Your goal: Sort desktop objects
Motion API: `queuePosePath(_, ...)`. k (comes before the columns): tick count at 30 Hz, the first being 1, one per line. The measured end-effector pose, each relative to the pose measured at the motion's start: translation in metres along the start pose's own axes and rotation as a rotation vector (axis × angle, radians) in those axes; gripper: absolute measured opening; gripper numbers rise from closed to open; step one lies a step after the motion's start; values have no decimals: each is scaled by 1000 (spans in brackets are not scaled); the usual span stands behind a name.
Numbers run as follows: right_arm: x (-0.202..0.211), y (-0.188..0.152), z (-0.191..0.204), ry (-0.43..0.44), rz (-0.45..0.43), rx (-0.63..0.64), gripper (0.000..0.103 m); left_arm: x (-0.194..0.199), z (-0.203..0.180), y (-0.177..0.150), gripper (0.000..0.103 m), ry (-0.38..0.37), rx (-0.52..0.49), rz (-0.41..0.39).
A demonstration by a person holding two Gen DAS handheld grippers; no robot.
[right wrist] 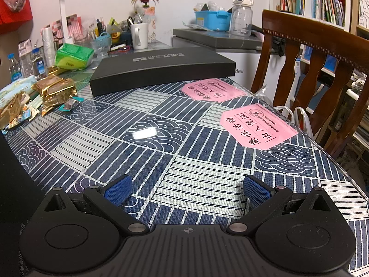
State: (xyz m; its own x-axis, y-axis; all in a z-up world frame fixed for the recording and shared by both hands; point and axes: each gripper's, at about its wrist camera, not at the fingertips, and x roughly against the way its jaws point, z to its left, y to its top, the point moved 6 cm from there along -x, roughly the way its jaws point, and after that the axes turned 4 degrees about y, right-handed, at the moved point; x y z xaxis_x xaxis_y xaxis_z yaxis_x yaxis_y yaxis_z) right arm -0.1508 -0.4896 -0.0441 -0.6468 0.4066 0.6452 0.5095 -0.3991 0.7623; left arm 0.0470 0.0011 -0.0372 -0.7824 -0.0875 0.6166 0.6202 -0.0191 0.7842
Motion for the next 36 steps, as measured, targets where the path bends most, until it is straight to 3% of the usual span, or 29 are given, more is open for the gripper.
queuePosePath(29, -1, -1, 1, 1, 1, 1, 103, 0, 0, 1, 103, -2, -2, 0)
queuePosePath(36, -6, 0, 1, 26, 84, 24, 103, 0, 4, 4, 103, -10, -10, 63)
